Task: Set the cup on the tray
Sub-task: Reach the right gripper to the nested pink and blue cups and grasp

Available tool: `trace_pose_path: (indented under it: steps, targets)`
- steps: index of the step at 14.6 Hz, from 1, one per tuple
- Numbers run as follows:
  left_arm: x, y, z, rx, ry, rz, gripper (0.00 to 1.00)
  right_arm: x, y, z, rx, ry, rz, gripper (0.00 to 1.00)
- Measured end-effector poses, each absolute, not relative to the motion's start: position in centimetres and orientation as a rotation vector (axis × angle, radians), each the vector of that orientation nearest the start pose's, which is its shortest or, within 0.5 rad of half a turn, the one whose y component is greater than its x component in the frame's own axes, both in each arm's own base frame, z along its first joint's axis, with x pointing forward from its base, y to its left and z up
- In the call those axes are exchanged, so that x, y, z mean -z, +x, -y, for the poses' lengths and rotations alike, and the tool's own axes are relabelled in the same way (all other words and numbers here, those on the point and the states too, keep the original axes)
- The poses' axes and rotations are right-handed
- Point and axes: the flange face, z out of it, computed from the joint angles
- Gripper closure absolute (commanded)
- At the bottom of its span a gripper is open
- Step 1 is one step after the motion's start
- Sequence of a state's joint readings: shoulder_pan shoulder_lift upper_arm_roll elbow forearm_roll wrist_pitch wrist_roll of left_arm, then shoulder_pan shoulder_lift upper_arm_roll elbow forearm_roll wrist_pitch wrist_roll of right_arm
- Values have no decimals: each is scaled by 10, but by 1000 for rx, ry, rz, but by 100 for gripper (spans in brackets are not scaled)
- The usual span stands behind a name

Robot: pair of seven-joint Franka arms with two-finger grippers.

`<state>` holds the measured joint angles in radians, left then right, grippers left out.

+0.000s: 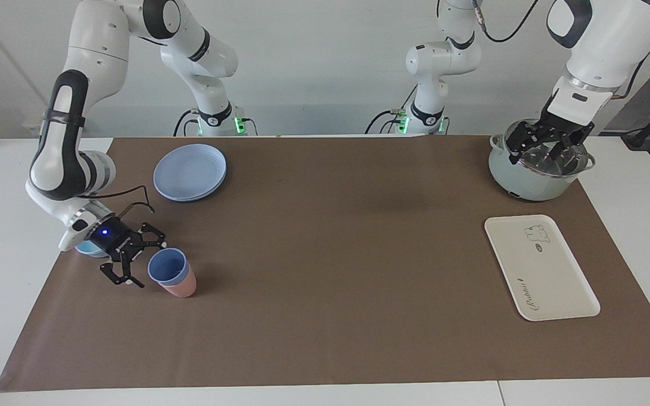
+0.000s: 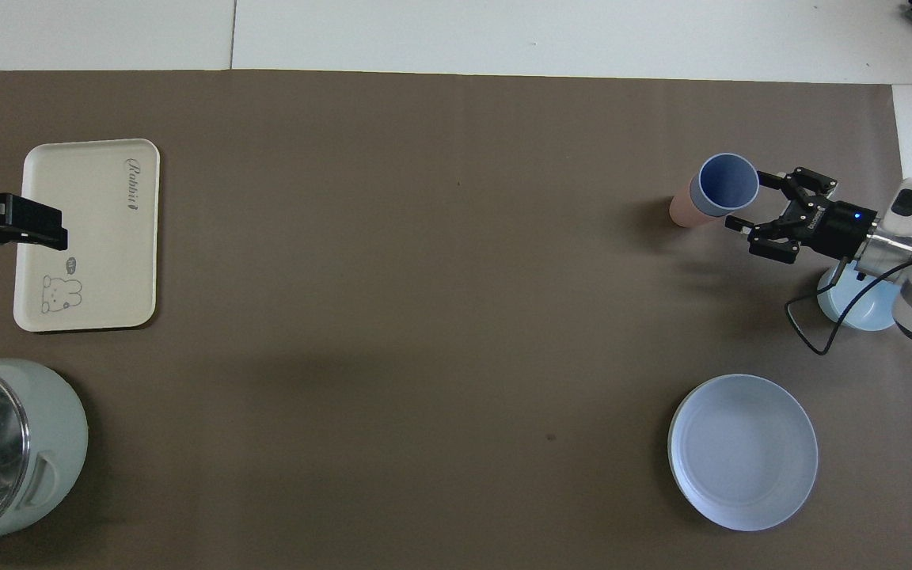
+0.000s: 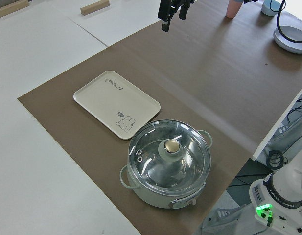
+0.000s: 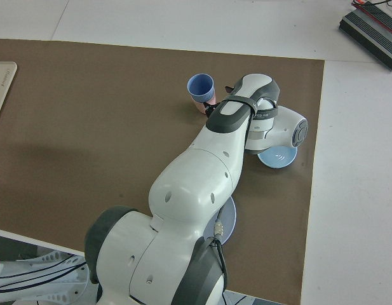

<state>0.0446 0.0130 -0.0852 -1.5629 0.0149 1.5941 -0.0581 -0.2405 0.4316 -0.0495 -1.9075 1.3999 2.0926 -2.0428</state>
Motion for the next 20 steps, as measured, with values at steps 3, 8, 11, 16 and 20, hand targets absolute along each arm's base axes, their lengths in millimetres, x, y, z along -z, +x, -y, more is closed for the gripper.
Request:
trace_pose_path:
  steps: [3,8,11,16,20]
  targets:
    - [-623,561,21,30,-3128,27,0,-277,616,130,1144,-2107,909,0]
    - [-623,561,21,30,-3128,27,0,-272,616,126,1147,-2110,911,0]
    - [-623,561,21,30,-3128,27,0,-271,618,117,1175,-2096,897,0]
    - [-623,561,21,30,-3128,27,0,-270,621,107,1179,-2099,899,0]
    - [-623,561,21,30,-3128,27,0,-266,619,101,1181,-2088,924,0]
